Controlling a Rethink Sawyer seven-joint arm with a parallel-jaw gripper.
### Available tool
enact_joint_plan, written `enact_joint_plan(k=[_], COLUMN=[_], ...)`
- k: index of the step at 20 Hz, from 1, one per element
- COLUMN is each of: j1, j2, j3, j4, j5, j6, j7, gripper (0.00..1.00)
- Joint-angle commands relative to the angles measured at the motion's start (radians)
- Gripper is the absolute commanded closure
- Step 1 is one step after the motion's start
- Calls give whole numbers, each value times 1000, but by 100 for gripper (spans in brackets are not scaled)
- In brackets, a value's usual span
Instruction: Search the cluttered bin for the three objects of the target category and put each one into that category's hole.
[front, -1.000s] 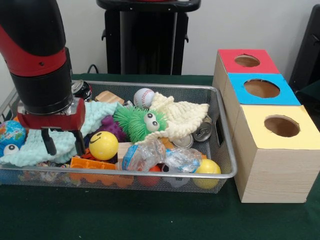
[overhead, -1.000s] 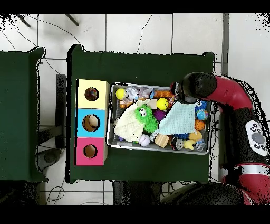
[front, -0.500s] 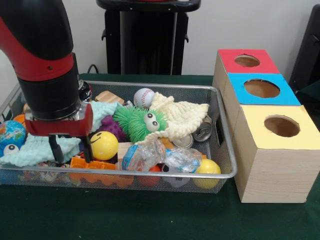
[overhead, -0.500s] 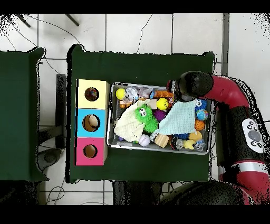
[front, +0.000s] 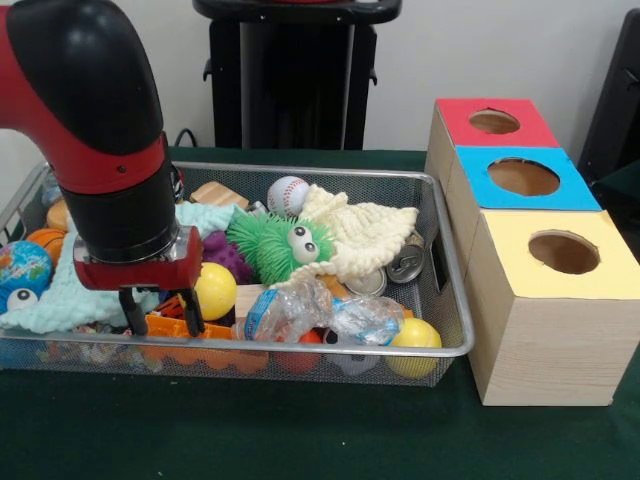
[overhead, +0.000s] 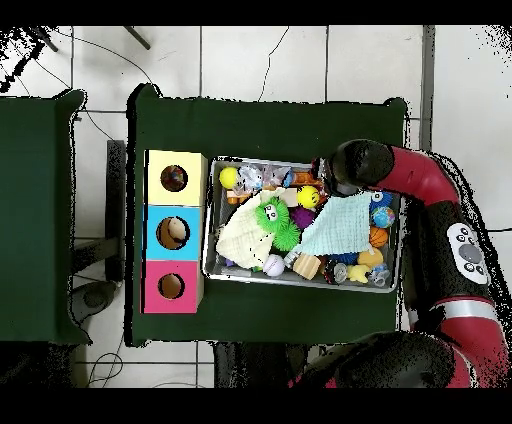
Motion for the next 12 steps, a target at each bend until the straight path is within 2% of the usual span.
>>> enact_joint_plan(k=[1, 12], j1=[-19, -19], j2=[18, -2], j3=[29, 21], j4=[34, 11], j5=[-65, -74], j6=[33, 77], j7=[-235, -242], gripper=[0, 0])
